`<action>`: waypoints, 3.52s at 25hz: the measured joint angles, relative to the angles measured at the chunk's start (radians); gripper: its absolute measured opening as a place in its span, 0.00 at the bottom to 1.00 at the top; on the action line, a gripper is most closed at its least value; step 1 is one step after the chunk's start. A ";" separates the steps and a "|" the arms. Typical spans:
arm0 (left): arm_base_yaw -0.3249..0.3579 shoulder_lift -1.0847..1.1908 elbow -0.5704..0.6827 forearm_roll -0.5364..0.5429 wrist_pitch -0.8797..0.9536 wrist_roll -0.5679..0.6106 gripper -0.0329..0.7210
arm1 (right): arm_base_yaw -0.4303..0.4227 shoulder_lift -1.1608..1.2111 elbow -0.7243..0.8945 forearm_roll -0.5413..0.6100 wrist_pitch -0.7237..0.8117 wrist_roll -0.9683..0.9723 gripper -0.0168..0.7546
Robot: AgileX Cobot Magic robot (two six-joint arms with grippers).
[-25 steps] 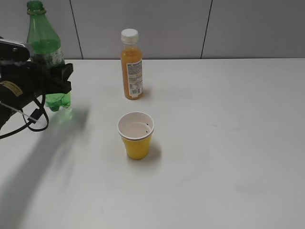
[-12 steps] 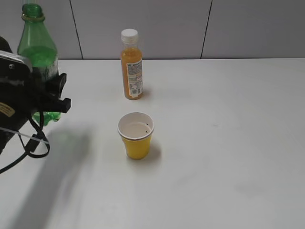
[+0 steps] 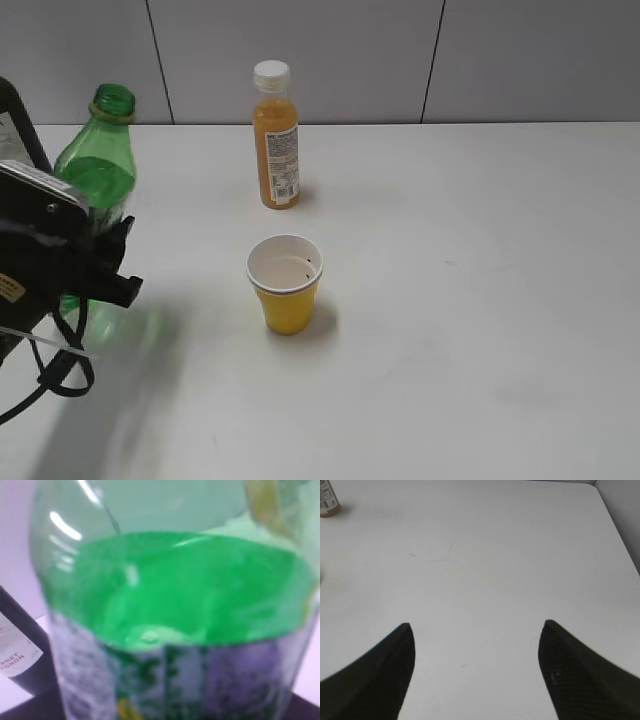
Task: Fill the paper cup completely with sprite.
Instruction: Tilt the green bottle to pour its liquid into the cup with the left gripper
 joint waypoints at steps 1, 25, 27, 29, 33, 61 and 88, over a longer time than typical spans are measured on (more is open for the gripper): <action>0.000 0.000 0.000 0.000 0.000 0.020 0.65 | 0.000 0.000 0.000 0.008 0.000 0.000 0.79; -0.138 0.000 0.000 -0.195 -0.004 0.264 0.65 | 0.000 0.000 0.000 0.069 0.000 0.000 0.79; -0.138 0.000 0.000 -0.195 -0.004 0.282 0.64 | 0.000 0.000 0.000 0.069 0.000 0.000 0.79; -0.138 0.000 -0.001 -0.196 -0.005 0.306 0.64 | 0.000 0.000 0.000 0.069 0.000 0.000 0.79; -0.138 0.000 -0.031 -0.200 -0.005 0.327 0.64 | 0.000 0.000 0.000 0.069 0.000 0.000 0.79; -0.139 0.000 -0.096 -0.220 -0.007 0.897 0.64 | 0.000 0.000 0.000 0.069 0.000 0.000 0.79; -0.139 0.000 -0.096 -0.268 -0.007 1.173 0.64 | 0.000 0.000 0.000 0.069 0.000 0.000 0.79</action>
